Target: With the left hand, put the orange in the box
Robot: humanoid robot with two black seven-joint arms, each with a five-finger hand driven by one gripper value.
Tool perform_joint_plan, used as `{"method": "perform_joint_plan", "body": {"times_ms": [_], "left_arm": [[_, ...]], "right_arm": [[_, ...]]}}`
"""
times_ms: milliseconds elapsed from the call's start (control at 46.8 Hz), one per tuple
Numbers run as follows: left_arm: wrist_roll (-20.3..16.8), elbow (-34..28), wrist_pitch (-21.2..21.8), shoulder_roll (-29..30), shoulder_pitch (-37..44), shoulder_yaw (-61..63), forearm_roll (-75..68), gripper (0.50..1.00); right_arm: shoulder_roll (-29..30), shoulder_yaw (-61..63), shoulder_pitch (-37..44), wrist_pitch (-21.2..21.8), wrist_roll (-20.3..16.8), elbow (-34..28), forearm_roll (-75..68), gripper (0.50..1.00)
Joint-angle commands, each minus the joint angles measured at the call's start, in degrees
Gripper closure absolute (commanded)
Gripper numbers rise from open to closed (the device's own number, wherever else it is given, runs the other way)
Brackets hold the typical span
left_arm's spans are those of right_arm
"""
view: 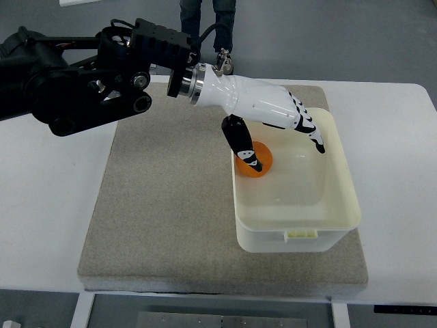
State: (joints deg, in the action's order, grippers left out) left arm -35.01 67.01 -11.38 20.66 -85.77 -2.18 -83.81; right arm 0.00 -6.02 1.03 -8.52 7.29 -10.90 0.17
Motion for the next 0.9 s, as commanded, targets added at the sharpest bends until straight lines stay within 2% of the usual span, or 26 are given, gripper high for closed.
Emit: {"method": "perform_joint_plan", "body": {"times_ms": [0,214,492,556,620,770,877], "left_arm": [[0.01,-3.02,0.13,0.0,0.08,-0.01,-0.13,0.621],[0.01,-11.89,0.56,0.09,1.84,-0.1,-0.04,0.621],[0.01,-22.53,7.68,0.0,4.82,-0.19,0.48,0.619],[0.01,-24.55,8.3,0.0,5.7,-0.1,2.41,0.613],[0.01,-26.31,8.48,0.0,6.49,-0.02,5.66,0.574],[0.01,-32.02,8.48,-0.44,7.2,0.43,11.91,0.542],[0.01,-36.41,8.65,-1.41,9.48,0.51,12.97,0.54]], "right_arm": [[0.0,-0.05,0.03,0.0,0.0,0.0,0.0,0.568],[0.0,0.04,0.03,0.0,0.0,0.0,0.0,0.568],[0.0,0.04,0.03,0.0,0.0,0.0,0.0,0.568],[0.0,-0.05,0.03,0.0,0.0,0.0,0.0,0.568],[0.0,-0.05,0.03,0.0,0.0,0.0,0.0,0.568],[0.0,0.04,0.03,0.0,0.0,0.0,0.0,0.568],[0.0,0.04,0.03,0.0,0.0,0.0,0.0,0.568]]}}
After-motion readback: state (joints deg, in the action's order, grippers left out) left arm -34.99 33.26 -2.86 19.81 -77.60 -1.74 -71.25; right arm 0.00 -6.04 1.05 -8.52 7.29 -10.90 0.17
